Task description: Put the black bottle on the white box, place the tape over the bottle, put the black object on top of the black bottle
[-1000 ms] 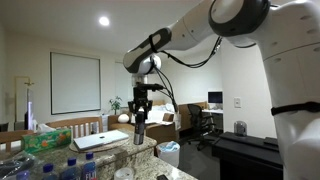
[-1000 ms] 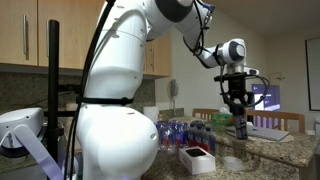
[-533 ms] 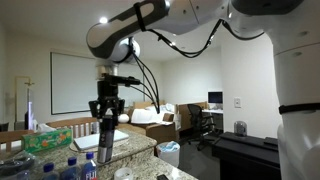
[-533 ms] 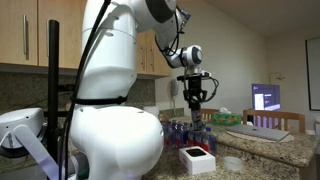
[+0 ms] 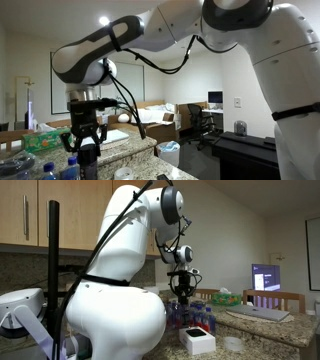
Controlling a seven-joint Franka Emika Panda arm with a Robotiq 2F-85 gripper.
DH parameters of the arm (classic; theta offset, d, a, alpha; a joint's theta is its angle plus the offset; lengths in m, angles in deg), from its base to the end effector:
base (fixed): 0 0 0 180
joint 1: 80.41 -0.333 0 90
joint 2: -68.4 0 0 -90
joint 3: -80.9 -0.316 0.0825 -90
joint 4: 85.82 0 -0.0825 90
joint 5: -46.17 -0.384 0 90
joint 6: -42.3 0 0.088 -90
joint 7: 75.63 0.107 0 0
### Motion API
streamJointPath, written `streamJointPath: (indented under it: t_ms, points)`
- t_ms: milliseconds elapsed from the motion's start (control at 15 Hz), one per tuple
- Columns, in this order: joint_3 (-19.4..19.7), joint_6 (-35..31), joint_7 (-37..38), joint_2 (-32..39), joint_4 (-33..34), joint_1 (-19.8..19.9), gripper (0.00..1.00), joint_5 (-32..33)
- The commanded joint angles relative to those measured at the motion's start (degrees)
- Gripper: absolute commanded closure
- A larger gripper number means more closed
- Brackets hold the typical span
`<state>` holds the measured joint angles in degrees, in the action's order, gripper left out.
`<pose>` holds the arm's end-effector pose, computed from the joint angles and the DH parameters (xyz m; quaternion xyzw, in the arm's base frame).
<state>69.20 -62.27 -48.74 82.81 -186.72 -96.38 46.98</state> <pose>0.5417 0.2741 0.4103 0.9956 0.0084 -0.0894 0.0250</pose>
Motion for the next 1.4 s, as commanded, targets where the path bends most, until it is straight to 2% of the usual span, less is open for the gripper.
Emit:
streamJointPath:
  t_ms: [0,467,1000,1333]
  points:
    - [1.7,1.8,4.8,1.3,1.2,0.0,0.69,-1.7]
    - [4.5,2.0,8.6,0.3,0.0,1.1,0.69,-4.8]
    - [5.7,1.6,8.4,0.4,-0.7,3.0,0.69,-10.3]
    - [6.4,2.6,9.2,0.3,-0.7,3.7,0.69,-11.2]
